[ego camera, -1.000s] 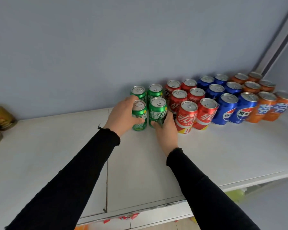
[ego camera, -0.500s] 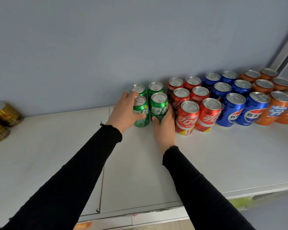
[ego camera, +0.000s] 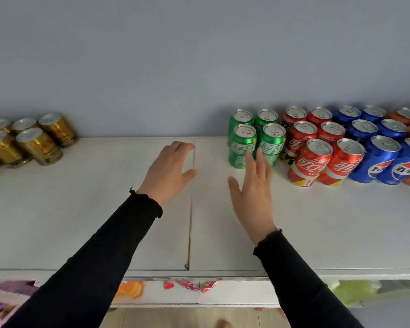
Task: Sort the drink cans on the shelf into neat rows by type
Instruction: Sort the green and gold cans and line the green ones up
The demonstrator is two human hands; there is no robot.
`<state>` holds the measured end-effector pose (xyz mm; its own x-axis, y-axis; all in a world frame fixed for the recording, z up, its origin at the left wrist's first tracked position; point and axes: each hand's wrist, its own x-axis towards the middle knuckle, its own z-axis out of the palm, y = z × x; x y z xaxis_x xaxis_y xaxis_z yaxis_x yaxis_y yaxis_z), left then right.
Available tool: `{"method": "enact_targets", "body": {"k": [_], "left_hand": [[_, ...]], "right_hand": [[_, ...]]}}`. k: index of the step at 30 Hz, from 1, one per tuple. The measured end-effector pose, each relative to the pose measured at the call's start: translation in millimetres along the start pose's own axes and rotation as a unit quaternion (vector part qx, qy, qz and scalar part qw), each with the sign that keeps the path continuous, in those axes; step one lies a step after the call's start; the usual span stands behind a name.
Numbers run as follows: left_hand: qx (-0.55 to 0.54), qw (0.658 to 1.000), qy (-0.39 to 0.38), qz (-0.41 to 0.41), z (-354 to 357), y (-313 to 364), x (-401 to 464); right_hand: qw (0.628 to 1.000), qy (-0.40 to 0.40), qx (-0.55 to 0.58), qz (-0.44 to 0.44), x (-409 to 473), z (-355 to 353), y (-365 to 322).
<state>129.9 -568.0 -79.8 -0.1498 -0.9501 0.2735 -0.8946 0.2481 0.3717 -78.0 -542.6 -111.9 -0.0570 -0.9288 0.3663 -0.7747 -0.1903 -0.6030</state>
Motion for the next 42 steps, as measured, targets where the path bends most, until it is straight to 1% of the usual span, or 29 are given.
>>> {"method": "enact_targets", "body": {"k": [3,5,7,14,20,24,28,31,34,38,42], "left_hand": [[0.042,0.999,0.008,-0.024,-34.6,-54.2,-46.4],[0.062,0.997,0.007,-0.039,-60.4,-94.6,-81.2],[0.072,0.996,0.011,-0.058,-87.8,-134.9,-115.8],[0.104,0.986,0.024,-0.13,-181.7,-259.8,-213.3],[0.112,0.977,0.042,-0.177,-228.3,-339.5,-245.8],[0.122,0.969,0.058,-0.207,-253.2,-392.8,-238.2],[0.112,0.959,0.091,-0.244,-277.3,-440.0,-208.8],[0.097,0.958,0.107,-0.246,-292.4,-464.6,-176.7],[0.064,0.963,0.114,-0.234,-302.3,-481.9,-138.3],[0.03,0.971,0.079,-0.224,-302.1,-499.3,-87.2],[-0.029,0.969,0.032,-0.244,-293.7,-514.9,-51.5]], "right_hand": [[0.994,-0.061,-0.051,-0.07,-13.7,27.6,-52.7],[0.987,-0.107,-0.063,-0.097,-24.7,52.3,-95.1],[0.98,-0.135,-0.073,-0.123,-38.2,78.0,-139.1],[0.962,-0.189,-0.048,-0.19,-83.3,164.6,-280.8],[0.951,-0.229,0.006,-0.207,-87.6,227.8,-362.3],[0.946,-0.251,0.052,-0.198,-68.8,275.6,-401.5],[0.937,-0.283,0.134,-0.156,-48.6,326.5,-430.2],[0.923,-0.309,0.194,-0.121,-36.7,356.4,-447.5],[0.914,-0.324,0.224,-0.093,-30.3,379.1,-458.7],[0.918,-0.317,0.227,-0.076,-29.4,399.0,-463.1],[0.928,-0.3,0.213,-0.066,-32.1,408.9,-466.8]]}}
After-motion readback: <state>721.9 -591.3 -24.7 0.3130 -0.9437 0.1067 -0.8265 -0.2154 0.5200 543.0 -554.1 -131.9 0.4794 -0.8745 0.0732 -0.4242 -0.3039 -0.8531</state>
